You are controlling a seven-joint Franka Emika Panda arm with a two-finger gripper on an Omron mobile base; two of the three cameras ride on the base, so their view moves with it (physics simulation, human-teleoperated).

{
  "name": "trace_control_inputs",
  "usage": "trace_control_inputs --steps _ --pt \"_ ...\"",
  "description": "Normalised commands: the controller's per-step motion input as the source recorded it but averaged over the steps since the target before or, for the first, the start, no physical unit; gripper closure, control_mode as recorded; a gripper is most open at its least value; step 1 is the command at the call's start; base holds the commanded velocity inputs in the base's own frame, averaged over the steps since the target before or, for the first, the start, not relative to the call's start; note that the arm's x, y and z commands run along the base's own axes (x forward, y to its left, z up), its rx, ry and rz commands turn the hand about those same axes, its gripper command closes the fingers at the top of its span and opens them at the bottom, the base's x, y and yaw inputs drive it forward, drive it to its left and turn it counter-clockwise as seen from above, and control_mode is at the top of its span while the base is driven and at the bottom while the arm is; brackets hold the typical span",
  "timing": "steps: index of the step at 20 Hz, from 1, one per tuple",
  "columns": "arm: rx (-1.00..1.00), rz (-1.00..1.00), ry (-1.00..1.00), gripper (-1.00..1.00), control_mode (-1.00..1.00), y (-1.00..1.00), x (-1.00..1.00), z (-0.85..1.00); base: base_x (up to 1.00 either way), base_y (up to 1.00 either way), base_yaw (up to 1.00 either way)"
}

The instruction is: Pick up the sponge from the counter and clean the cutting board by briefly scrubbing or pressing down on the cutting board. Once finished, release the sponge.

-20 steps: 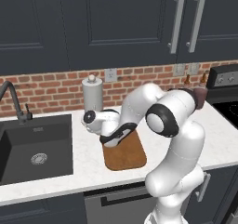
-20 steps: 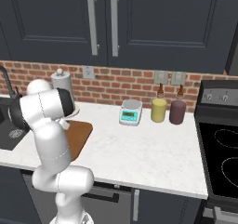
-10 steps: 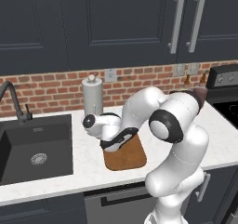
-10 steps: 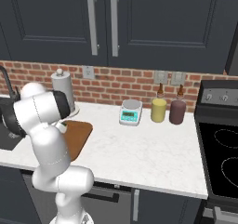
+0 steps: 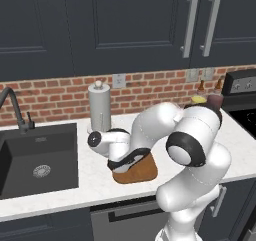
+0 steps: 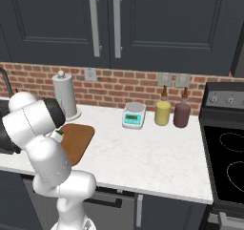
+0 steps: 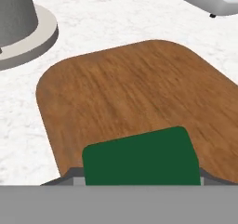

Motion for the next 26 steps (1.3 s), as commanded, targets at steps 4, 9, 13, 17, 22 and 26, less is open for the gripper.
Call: trace_control_inputs --steps 4,9,13,17,22,26 --pt "-0.02 0.0 -0.01 1.0 -1.0 0.14 -0.48 -0.14 0.0 0.0 0.0" --pt "-0.02 0.0 0.0 1.0 -1.0 0.08 -0.49 -0.16 0.0 0.0 0.0" --pt "-0.03 0.0 0.0 1.0 -1.0 0.0 -0.5 -0.24 0.0 0.0 0.0" --pt "-0.04 0.0 0.0 1.0 -1.0 0.0 -0.42 -0.29 0.0 0.0 0.0" --pt "-0.01 0.0 0.0 1.0 -1.0 -0.09 -0.19 -0.03 0.0 0.0 0.0" --pt "0.07 0.06 0.05 1.0 -1.0 -0.44 0.04 0.17 0.0 0.0 0.0"
